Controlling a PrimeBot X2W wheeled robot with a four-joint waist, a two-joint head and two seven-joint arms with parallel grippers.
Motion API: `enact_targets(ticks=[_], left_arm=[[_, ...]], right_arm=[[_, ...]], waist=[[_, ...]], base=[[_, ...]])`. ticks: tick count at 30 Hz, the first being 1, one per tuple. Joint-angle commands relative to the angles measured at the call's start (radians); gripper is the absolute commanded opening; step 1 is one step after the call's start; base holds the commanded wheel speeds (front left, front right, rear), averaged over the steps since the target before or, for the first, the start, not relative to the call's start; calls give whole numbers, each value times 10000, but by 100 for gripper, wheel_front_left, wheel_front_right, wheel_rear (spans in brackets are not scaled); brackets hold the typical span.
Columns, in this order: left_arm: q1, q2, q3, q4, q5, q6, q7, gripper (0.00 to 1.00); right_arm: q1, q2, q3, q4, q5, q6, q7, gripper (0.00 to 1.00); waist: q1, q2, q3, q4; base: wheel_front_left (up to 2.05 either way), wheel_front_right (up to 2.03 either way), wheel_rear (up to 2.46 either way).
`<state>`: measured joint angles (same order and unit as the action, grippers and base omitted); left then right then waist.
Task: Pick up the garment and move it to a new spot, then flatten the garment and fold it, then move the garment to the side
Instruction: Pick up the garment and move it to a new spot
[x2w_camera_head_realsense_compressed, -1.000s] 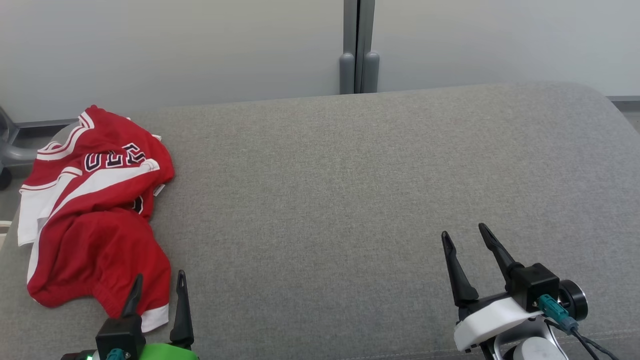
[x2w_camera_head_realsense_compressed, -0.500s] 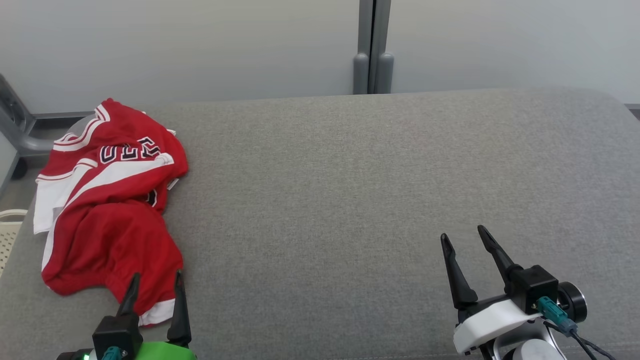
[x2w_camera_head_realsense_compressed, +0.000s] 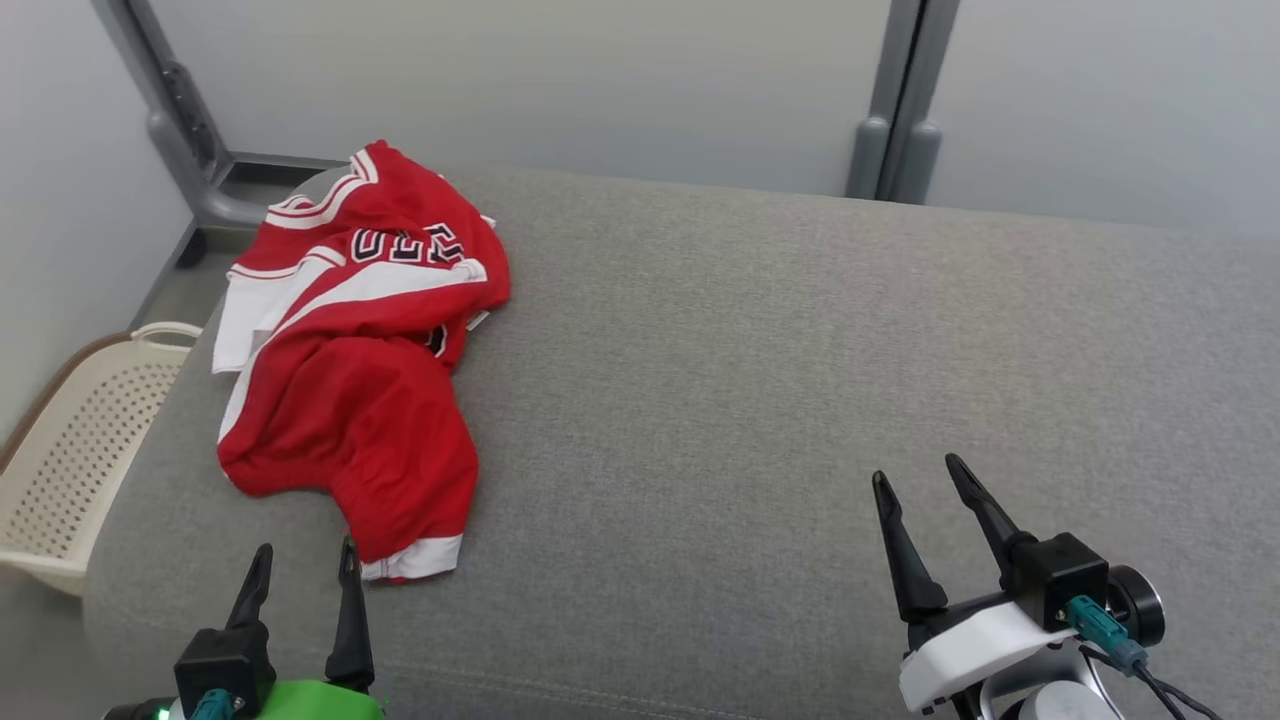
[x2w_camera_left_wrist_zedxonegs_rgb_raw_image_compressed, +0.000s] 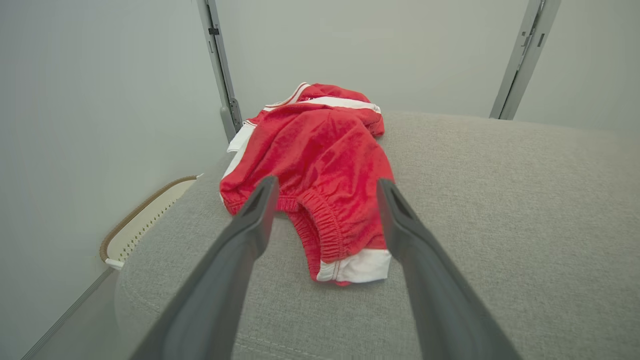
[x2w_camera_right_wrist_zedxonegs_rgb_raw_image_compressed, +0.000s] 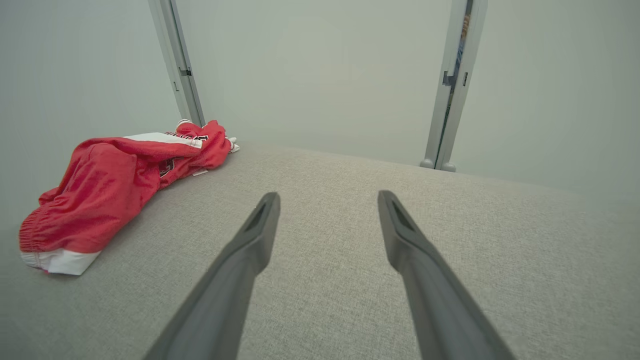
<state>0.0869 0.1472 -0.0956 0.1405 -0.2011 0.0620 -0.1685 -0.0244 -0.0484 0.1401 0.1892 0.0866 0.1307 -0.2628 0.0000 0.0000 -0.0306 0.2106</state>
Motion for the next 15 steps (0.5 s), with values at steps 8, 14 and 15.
enact_targets(ticks=[8,14,15], left_arm=[[213,113,18,-5,-195,96,83,100],[254,14,-43,-53,-421,-26,214,100],[221,5,-61,-66,-445,-30,255,100]], right_arm=[[186,-37,151,106,20,1,-48,100],[172,-36,287,150,5,1,-48,100],[176,-37,307,151,17,1,-48,100]], waist=[[0,0,-186,1620],[0,0,-310,1828],[0,0,-321,1822]], base=[[0,0,0],[0,0,0],[0,0,0]])
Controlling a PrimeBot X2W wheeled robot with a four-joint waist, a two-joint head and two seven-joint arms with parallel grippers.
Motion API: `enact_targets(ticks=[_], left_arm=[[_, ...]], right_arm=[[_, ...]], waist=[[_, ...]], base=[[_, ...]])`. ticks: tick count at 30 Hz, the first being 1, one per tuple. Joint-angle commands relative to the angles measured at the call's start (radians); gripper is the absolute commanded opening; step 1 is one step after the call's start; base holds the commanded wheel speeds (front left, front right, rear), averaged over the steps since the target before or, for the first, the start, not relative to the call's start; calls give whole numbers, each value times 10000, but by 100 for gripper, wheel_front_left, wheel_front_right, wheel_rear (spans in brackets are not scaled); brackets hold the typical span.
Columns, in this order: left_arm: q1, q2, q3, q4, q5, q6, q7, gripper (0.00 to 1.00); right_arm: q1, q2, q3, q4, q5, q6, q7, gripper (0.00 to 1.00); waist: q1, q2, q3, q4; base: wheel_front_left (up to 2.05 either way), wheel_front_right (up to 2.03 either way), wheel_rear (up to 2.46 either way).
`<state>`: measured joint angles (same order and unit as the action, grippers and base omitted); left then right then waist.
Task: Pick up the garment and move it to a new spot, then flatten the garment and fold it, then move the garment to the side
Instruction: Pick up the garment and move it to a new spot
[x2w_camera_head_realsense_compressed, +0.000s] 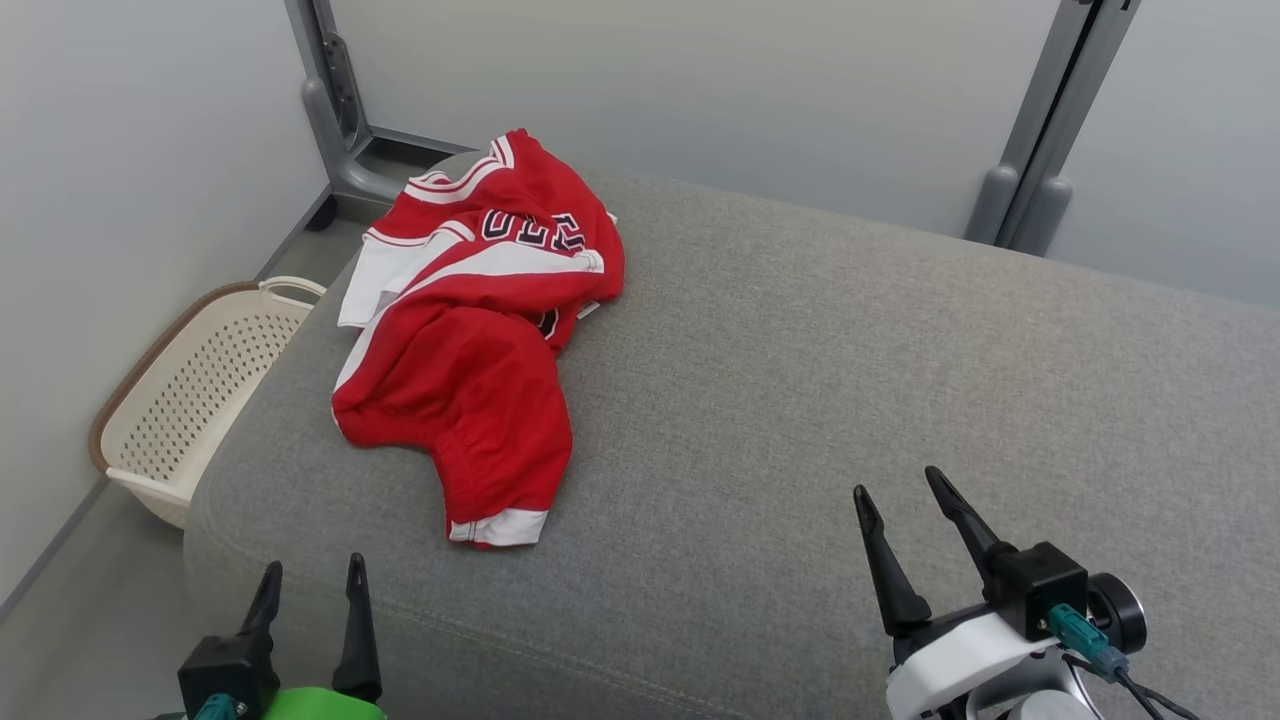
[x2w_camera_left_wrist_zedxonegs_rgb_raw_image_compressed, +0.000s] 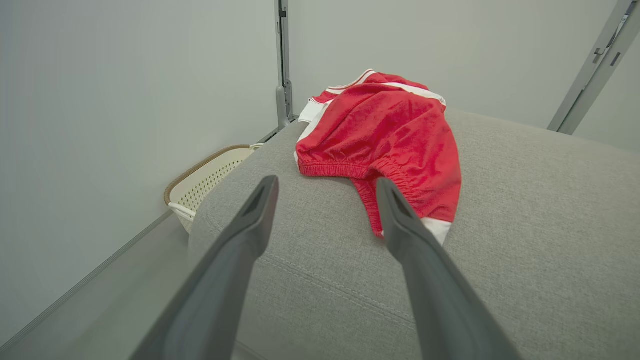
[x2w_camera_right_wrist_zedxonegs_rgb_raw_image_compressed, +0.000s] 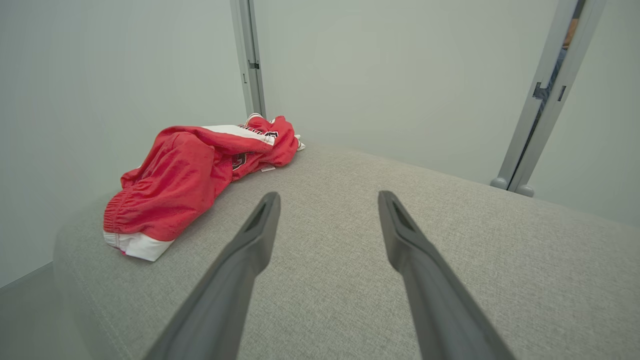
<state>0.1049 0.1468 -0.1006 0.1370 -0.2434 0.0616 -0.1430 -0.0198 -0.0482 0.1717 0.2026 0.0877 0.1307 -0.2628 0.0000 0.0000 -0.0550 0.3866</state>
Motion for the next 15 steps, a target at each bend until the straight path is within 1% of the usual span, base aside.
enact_targets(ticks=[1,4,9,13,14,15], left_arm=[[1,0,-65,-35,-34,-69,73,100],[-240,75,-175,13,-106,-196,363,100],[-869,355,-382,109,116,-266,1135,100],[-1659,562,-446,250,79,-376,1882,100],[-1872,575,-426,360,-3,-404,2072,100],[-2341,723,-416,669,-34,-504,2368,100]], right_arm=[[129,-39,18,24,27,1,-48,100],[176,-39,46,82,25,1,-48,100],[137,-39,-44,129,-71,1,-48,100],[94,-39,-95,140,-147,1,-46,100],[84,-39,-99,138,-143,1,-48,100],[59,-41,-101,142,-205,1,-45,100]], waist=[[0,0,-86,45],[0,0,-89,-84],[0,0,-5,-481],[0,0,121,-846],[0,0,164,-937],[0,0,268,-1114]], base=[[0,0,0],[0,0,0],[0,0,0],[0,0,0],[0,0,0],[0,0,0]])
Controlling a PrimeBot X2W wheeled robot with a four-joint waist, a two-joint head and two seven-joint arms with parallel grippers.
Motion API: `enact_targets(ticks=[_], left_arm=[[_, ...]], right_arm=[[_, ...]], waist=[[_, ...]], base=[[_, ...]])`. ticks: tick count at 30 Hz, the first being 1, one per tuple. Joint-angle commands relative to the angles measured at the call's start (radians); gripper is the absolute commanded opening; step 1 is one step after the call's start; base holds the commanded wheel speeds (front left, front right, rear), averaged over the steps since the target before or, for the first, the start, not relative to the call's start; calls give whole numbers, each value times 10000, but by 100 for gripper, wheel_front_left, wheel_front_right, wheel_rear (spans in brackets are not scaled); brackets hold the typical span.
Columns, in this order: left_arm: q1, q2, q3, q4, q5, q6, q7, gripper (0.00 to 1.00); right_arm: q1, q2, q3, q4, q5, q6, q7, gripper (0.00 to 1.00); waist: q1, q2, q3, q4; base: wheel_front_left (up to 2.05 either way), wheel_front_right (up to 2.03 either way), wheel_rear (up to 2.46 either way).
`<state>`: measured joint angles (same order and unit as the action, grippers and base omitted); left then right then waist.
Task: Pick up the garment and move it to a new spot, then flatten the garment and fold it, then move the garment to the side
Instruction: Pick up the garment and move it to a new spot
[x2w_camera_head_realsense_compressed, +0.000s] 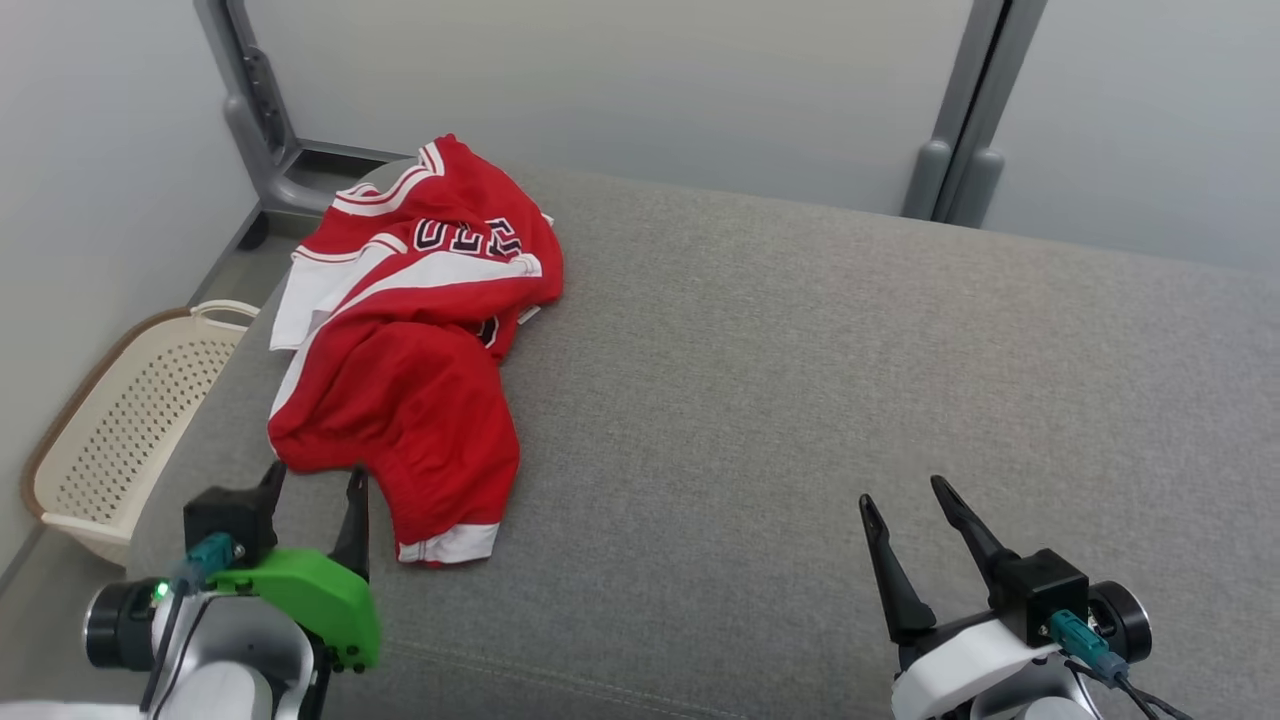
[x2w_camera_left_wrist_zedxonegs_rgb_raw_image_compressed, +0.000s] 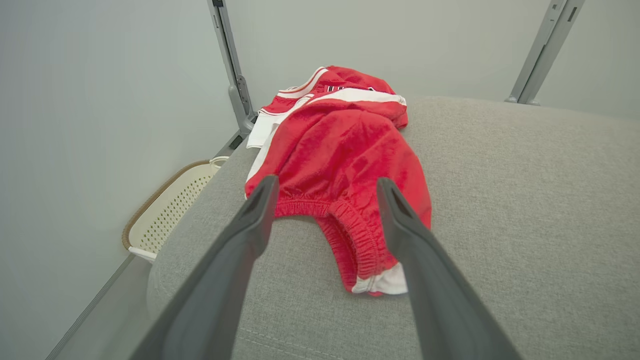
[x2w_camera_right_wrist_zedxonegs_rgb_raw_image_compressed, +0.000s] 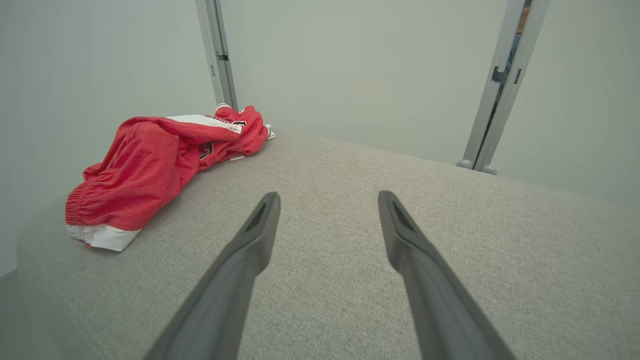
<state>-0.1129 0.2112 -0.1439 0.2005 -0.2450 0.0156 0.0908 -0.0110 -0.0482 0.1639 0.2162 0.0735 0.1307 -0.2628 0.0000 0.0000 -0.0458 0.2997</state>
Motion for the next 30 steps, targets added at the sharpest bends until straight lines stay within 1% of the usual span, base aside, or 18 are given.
enact_targets(ticks=[1,8,14,20,24,30], left_arm=[[-408,120,17,237,-53,-73,176,100],[-2201,235,-84,1601,-352,-464,1251,100],[-3573,49,-203,2824,-538,-585,1958,100],[-4251,15,-252,3643,-586,-650,1877,100],[-4543,3,-240,4262,-606,-579,1709,100],[-4759,-48,-252,5123,-656,-519,1315,100]], right_arm=[[-47,-39,-23,0,-81,1,-36,100],[-352,-39,-101,-268,-445,1,175,100],[-760,-39,-113,-532,-668,1,316,100],[-1134,-49,-81,-668,-776,1,365,100],[-1313,-64,-93,-704,-843,1,360,100],[-1504,-70,-80,-641,-882,1,294,100]], waist=[[0,0,234,-332],[0,0,1209,-856],[0,0,2244,-1180],[0,0,2952,-1443],[0,0,3344,-1596],[0,0,3621,-1738]], base=[[0,0,0],[0,0,0],[0,0,0],[0,0,0],[0,0,0],[0,0,0]])
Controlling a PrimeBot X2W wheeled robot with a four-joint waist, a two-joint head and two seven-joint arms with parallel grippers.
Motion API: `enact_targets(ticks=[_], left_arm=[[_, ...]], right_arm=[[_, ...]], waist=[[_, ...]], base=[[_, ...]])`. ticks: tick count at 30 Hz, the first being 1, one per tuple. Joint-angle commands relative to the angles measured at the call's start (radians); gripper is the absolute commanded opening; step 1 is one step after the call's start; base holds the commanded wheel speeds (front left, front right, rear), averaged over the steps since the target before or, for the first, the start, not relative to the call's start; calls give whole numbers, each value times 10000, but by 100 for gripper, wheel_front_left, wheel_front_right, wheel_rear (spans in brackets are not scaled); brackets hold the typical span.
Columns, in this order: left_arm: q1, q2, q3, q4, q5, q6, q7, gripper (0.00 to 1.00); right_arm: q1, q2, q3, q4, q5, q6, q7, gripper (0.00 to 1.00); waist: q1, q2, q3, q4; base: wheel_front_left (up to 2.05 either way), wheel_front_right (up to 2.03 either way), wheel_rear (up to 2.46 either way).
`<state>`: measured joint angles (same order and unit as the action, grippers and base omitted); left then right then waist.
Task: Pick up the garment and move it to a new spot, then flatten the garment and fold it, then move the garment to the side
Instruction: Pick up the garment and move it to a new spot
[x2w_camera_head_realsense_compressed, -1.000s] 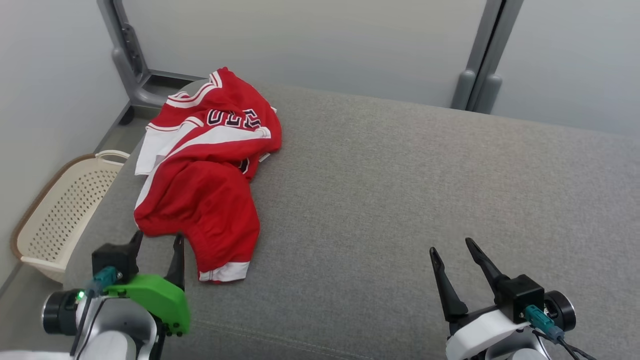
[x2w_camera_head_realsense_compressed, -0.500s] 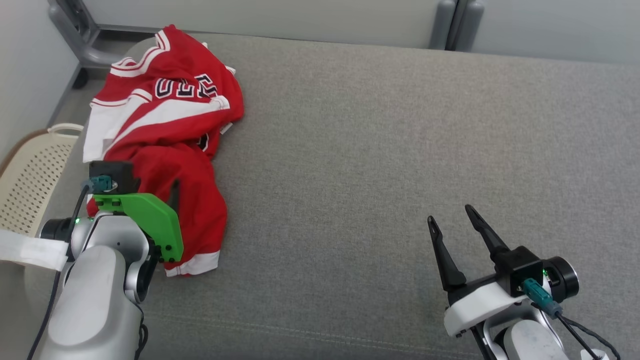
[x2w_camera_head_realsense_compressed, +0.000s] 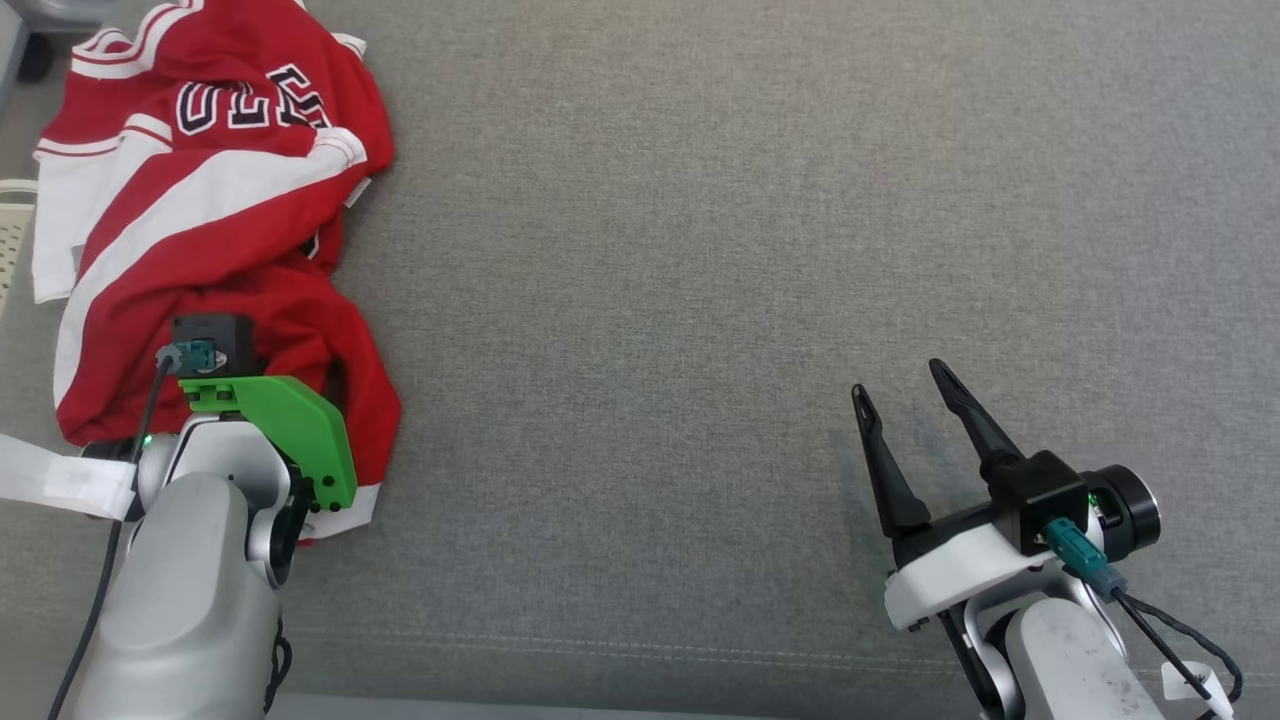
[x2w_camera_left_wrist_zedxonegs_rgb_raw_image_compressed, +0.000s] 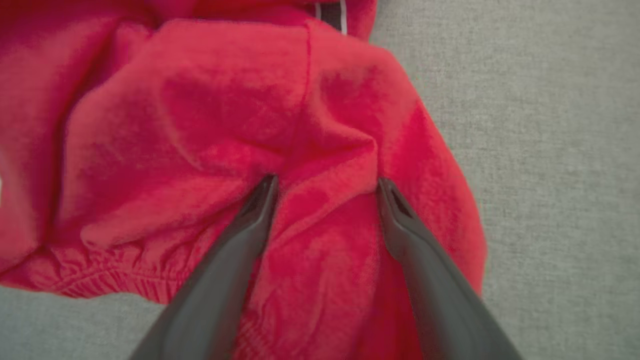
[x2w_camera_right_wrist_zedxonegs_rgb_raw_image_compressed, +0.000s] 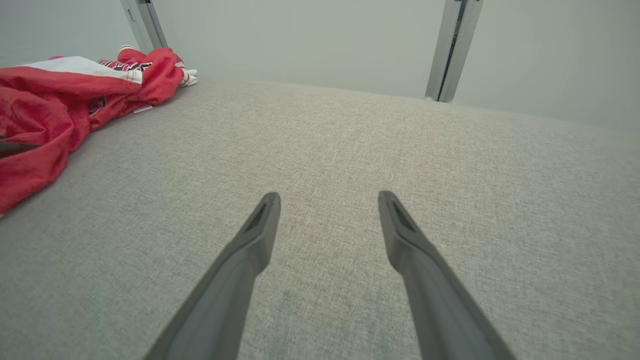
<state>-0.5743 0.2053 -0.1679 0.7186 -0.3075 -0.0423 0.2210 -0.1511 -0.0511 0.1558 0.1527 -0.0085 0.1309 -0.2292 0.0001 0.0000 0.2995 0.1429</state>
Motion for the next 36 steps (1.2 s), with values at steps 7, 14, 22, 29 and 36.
enact_targets(ticks=[7,14,22,29,36], left_arm=[[-311,94,-117,641,71,-29,-935,0],[-408,-267,-501,-135,233,-113,-1825,0],[-194,-904,-1178,-1899,236,-242,-1508,0],[-460,-1187,-1942,-2614,451,-272,-990,0],[-1035,-1424,-2618,-2810,542,-277,-944,0]], right_arm=[[-193,-30,-96,226,-37,-1,-146,100],[57,-10,-266,511,134,-1,-263,100],[293,-5,-196,712,530,-3,-349,100],[400,-9,-80,803,700,-3,-364,100],[333,-4,26,848,849,-3,-379,100]], waist=[[-1,0,1,-202],[-1,0,-716,-58],[-1,0,-1653,-565],[-1,0,-1906,-1699],[-1,0,-1851,-2895]], base=[[0,0,0],[0,0,0],[0,0,0],[0,0,0],[0,0,0]])
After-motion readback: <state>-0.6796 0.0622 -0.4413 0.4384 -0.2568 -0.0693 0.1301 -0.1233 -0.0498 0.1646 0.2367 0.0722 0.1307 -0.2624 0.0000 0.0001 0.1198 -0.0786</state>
